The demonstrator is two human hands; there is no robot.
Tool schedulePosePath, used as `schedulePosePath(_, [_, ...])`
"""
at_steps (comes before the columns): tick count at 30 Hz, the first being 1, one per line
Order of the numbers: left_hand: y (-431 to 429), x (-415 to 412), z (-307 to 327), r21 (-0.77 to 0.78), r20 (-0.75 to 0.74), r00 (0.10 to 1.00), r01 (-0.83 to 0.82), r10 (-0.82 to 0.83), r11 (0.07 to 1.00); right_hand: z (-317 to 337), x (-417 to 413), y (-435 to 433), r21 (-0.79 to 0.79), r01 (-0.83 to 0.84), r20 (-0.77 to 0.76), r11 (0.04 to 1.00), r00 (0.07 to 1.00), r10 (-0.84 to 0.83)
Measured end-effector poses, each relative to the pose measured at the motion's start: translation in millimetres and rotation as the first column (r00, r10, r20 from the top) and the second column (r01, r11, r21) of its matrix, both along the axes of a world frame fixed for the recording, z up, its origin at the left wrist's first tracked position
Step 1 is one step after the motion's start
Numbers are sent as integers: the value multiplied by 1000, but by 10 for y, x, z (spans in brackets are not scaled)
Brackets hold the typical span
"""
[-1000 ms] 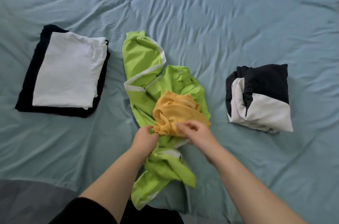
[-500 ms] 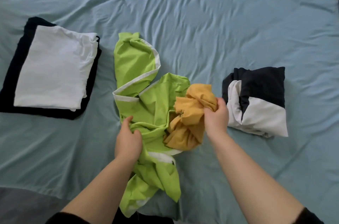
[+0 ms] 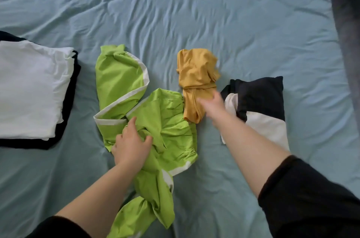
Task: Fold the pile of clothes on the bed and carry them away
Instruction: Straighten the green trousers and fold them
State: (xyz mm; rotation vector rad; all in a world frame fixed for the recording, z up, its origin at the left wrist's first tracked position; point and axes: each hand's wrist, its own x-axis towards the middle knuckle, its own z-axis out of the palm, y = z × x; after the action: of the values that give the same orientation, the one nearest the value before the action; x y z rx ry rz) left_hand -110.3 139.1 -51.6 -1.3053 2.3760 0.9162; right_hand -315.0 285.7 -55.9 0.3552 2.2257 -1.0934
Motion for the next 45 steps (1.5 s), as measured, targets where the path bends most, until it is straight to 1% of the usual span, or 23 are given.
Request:
schedulePosePath(1, [5,-12,-44,-3,86,995,42,-41,999,-129,198,44,96,-91,67,991,994,85])
schedulePosePath(3, [39,-36,-125,64,188,977,86,-97,994,-363,602,118,121,-196,191,973,967,171])
schedulePosePath(5, [71,-29,-227,137,186,976,87,-112,987,-504,932,135,102,-166,200,981,969,144])
schedulePosePath(8, [22,66,-334,111,206,962,158,-178,981,-542,1270,90,45,-17,188,999,982,8])
schedulePosePath(10, [-92,109,-346,183,211,946,210,-247,960,-488,1380,112,-5,-25,188,1000,982,25])
schedulePosePath(13, [-241,59,-215,389,345,795,363,-499,847,-309,1360,257,61,-303,73,951,952,298])
schedulePosePath(14, [-265,7,-142,387,381,737,421,-558,820,-249,1325,329,131,-409,34,903,912,408])
schedulePosePath(15, [-274,-60,-73,297,407,701,504,-585,811,-201,1284,413,219,-498,2,839,860,511])
schedulePosePath(16, [-267,-131,-7,132,411,701,586,-582,799,-155,1236,494,313,-560,-26,767,803,596])
schedulePosePath(18, [-227,-287,95,-174,311,754,644,-579,745,-60,1108,612,463,-599,-87,654,703,705])
schedulePosePath(19, [-205,-368,105,-250,231,764,645,-603,722,-28,1039,657,513,-590,-124,623,668,734])
schedulePosePath(21, [-200,-526,42,-217,88,770,634,-632,742,-3,943,739,584,-538,-156,608,660,735])
schedulePosePath(23, [-201,-637,-76,-24,11,808,589,-589,808,4,987,822,560,-393,-172,730,806,566])
schedulePosePath(25, [-187,-668,-243,141,18,878,472,-479,870,-47,1213,920,425,-89,-210,901,958,194])
schedulePosePath(26, [-176,-660,-327,180,50,903,411,-426,894,-106,1362,954,365,81,-179,927,984,-16])
schedulePosePath(27, [-166,-641,-409,180,101,909,383,-404,906,-175,1517,947,322,226,-88,919,974,-208])
schedulePosePath(29, [-157,-587,-532,89,207,871,437,-446,895,-300,1755,827,189,419,247,888,855,-456])
schedulePosePath(31, [-170,-541,-602,58,174,863,472,-474,880,-364,1865,615,10,563,531,826,697,-482])
schedulePosePath(32, [-171,-514,-635,99,96,887,443,-452,891,-405,1871,515,-45,586,538,809,696,-475])
schedulePosePath(35, [-147,-362,-651,210,-130,954,294,-272,932,-466,1729,225,-61,497,224,866,852,-473])
schedulePosePath(37, [-164,-273,-559,225,-264,953,209,-146,952,-329,1547,89,-64,438,32,897,899,-436])
schedulePosePath(41, [-319,-319,-176,260,-476,874,32,99,965,95,1103,-50,-68,262,-199,963,942,-270])
schedulePosePath(45, [-603,-661,320,256,-602,775,-41,193,966,586,460,-366,-49,90,-367,995,925,-101])
